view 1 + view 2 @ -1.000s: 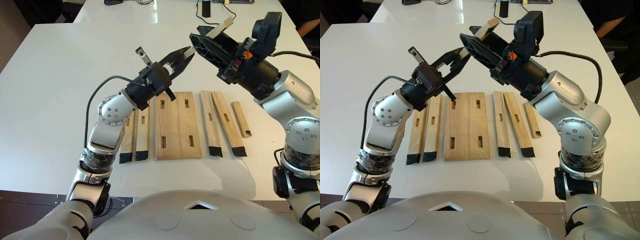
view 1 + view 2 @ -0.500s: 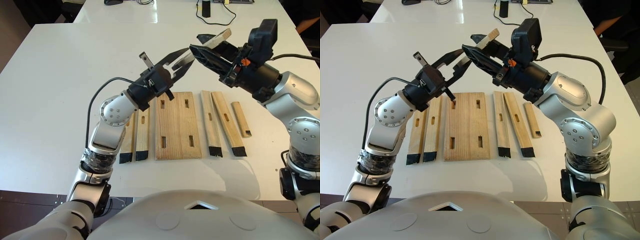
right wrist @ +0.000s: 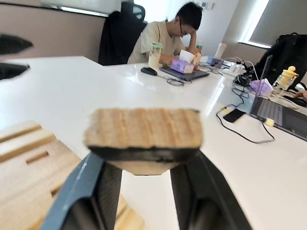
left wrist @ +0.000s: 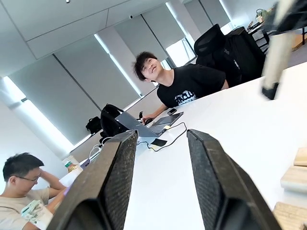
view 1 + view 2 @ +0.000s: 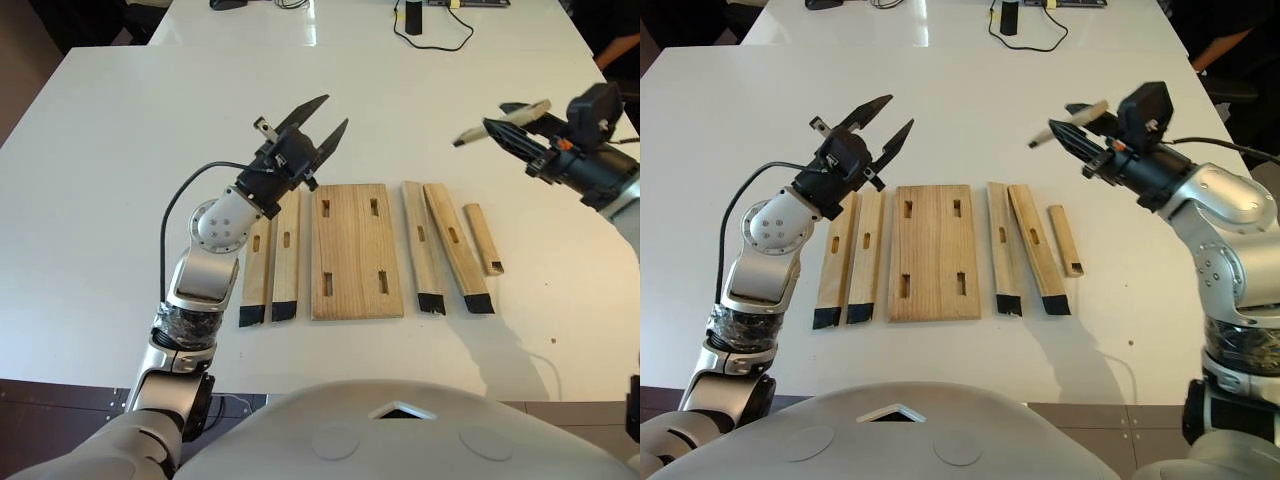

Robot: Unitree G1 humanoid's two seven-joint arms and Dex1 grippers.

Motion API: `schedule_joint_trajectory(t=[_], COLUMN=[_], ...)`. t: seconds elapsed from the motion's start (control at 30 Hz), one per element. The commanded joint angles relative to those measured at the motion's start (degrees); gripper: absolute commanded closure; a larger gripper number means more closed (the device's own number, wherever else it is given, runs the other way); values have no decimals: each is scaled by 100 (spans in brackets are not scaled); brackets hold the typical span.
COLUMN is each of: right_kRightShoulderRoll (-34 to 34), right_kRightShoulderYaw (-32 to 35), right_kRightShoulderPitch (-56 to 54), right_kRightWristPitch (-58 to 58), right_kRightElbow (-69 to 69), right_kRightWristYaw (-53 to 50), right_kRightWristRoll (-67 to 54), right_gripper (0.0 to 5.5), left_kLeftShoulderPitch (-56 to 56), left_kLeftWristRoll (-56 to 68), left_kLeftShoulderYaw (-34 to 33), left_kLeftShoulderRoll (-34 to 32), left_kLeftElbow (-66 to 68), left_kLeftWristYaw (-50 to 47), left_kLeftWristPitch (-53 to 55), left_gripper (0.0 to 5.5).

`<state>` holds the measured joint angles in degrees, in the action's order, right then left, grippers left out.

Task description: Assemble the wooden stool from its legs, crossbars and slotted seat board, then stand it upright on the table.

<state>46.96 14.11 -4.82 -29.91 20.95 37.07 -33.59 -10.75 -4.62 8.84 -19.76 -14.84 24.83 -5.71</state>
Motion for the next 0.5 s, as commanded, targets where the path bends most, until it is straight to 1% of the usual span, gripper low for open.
schedule_joint_trajectory(t=[0.03,0.2,0.37,0.5], right_kRightShoulderRoll=[278,467,654,741], right_kRightShoulderYaw=[360,421,336,183], right_kRightShoulderPitch=[586,1211,1861,2174], right_kRightWristPitch=[276,431,666,936], right_kRightElbow=[-52,212,541,590], right_kRightWristYaw=[511,1065,1571,1844], right_kRightWristRoll=[207,389,690,1035], right_gripper=[420,420,420,420], left_kLeftShoulderPitch=[171,243,339,399], left_kLeftWristRoll=[-178,-266,-313,-350], left_kLeftShoulderYaw=[-51,-71,-52,-26], left_kLeftShoulderRoll=[-97,-107,-108,-115], left_kLeftElbow=[49,50,36,39], left_kLeftWristYaw=[-90,-138,-177,-220], left_kLeftWristPitch=[-47,-64,-85,-119], left_gripper=[362,362,362,362])
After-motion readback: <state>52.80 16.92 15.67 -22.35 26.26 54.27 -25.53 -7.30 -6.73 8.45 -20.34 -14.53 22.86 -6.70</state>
